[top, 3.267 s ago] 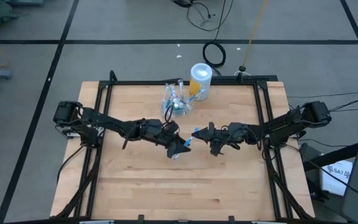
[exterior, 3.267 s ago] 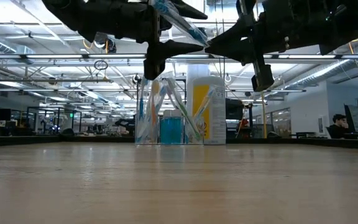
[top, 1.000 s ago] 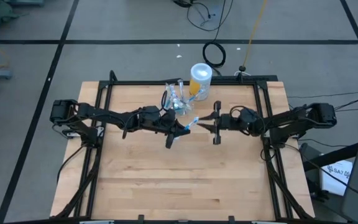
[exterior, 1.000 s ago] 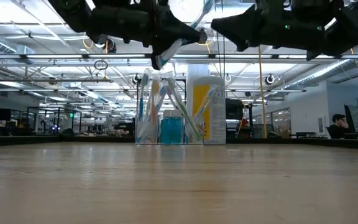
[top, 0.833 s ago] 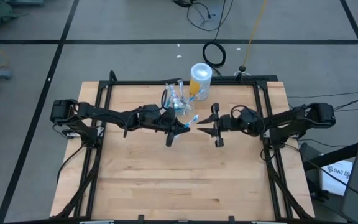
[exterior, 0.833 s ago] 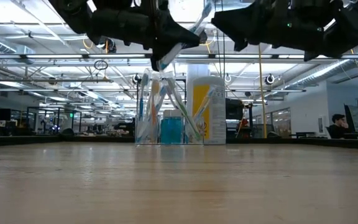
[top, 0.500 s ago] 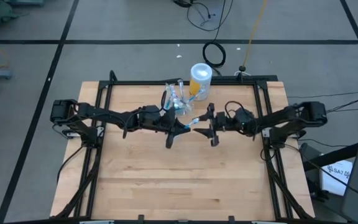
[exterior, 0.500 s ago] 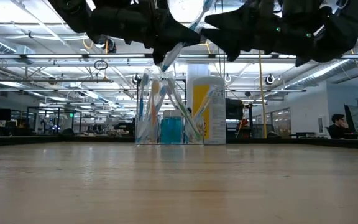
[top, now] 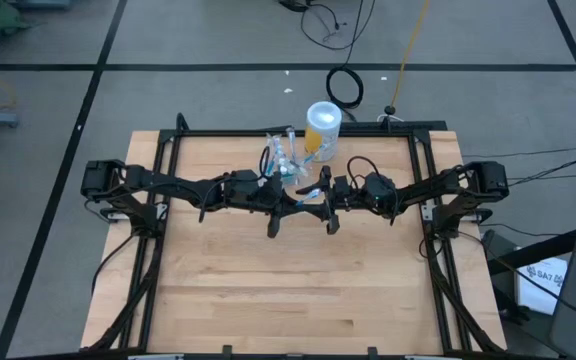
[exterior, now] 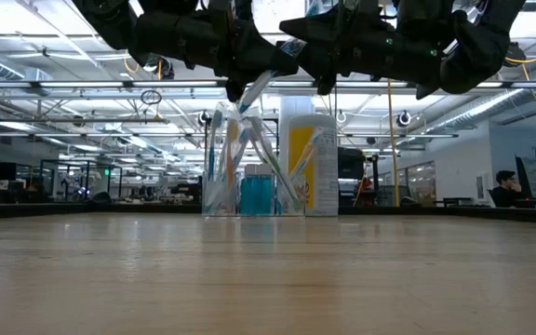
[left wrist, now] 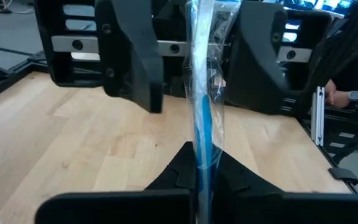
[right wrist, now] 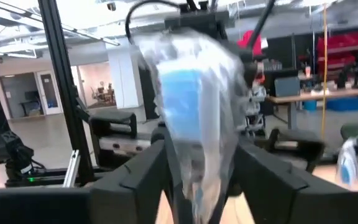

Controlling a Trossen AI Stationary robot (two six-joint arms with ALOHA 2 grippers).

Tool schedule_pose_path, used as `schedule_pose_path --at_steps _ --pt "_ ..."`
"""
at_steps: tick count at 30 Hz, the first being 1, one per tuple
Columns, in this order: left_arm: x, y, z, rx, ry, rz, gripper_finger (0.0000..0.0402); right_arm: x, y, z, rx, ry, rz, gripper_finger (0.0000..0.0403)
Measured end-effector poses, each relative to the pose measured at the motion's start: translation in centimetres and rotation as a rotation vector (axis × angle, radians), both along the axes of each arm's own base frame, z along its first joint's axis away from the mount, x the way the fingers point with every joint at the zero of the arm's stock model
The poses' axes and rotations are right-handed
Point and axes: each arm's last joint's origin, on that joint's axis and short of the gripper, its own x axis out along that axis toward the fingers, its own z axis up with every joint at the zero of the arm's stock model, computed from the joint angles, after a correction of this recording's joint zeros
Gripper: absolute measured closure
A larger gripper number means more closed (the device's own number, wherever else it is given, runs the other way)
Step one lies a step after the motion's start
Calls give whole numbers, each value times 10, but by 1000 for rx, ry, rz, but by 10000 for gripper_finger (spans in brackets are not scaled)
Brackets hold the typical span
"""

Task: Pick & Place toothbrushing station
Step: Put the blue toothbrush into the right section of the transparent organizer

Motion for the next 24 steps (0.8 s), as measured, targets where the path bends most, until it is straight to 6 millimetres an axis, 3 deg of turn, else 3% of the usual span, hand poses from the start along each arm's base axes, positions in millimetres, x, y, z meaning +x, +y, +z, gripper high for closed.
schedule_pose_path --at_steps 6,11,18,24 --pt "1 -2 2 26 -20 3 356 -2 0 4 19 -11 7 308" --pt "1 -2 2 22 -19 8 360 -2 0 2 27 17 3 386" --pt "0 -3 0 19 -3 4 375 -1 0 0 10 30 1 387" --pt "0 -3 -3 20 28 4 354 -1 0 -1 12 41 0 390"
